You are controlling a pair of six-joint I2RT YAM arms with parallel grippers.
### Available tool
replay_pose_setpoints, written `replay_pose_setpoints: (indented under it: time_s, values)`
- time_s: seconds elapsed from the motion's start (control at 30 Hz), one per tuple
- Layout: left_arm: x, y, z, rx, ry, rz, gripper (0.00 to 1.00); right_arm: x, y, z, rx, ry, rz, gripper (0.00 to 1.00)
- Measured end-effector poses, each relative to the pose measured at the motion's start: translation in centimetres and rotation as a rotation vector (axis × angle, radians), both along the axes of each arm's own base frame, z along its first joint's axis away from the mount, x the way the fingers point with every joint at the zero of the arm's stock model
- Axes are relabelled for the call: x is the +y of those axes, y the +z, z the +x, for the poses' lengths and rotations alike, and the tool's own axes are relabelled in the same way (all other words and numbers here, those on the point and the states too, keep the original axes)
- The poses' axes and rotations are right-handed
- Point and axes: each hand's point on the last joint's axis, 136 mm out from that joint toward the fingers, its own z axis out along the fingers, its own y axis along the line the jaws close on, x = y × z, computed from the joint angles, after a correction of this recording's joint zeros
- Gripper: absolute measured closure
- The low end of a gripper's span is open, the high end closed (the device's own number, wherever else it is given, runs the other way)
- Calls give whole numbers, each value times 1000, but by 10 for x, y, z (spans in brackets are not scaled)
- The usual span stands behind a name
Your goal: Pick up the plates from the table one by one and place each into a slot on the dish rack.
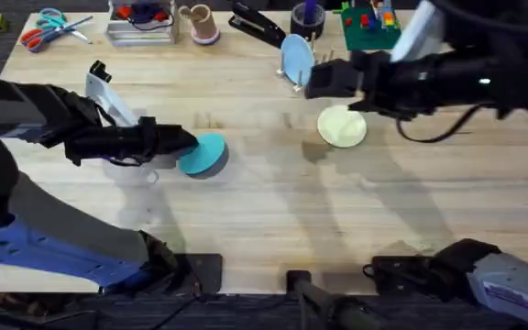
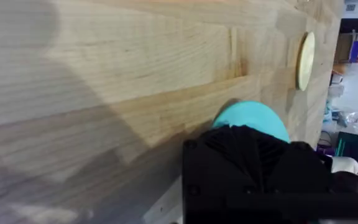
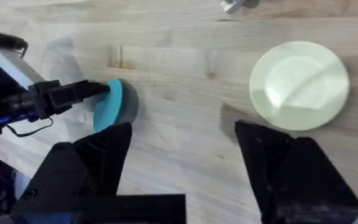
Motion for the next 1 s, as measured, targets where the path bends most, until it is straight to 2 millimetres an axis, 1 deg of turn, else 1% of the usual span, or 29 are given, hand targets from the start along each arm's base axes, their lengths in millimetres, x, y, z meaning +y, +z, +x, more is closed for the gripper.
replay_pose_setpoints:
  time_s: [0.1,0.33,0.43,0.6,0.87,1.0]
  values:
    - [0,0,0,2,2,-1,962,17,-9,2,26,16,14,7]
    - [0,0,0,2,2,-1,962,67,-29,1,71,70,56,8]
    - [0,0,0,2,2,-1,963,83,-39,-1,110,62,76,7]
    - [0,0,0,2,2,-1,963,101,-56,-7,196,19,104,7]
    - [0,0,0,2,2,-1,962,134,-71,-13,298,-60,183,7]
    - [0,0,0,2,2,-1,962,146,-82,-15,359,-114,217,7]
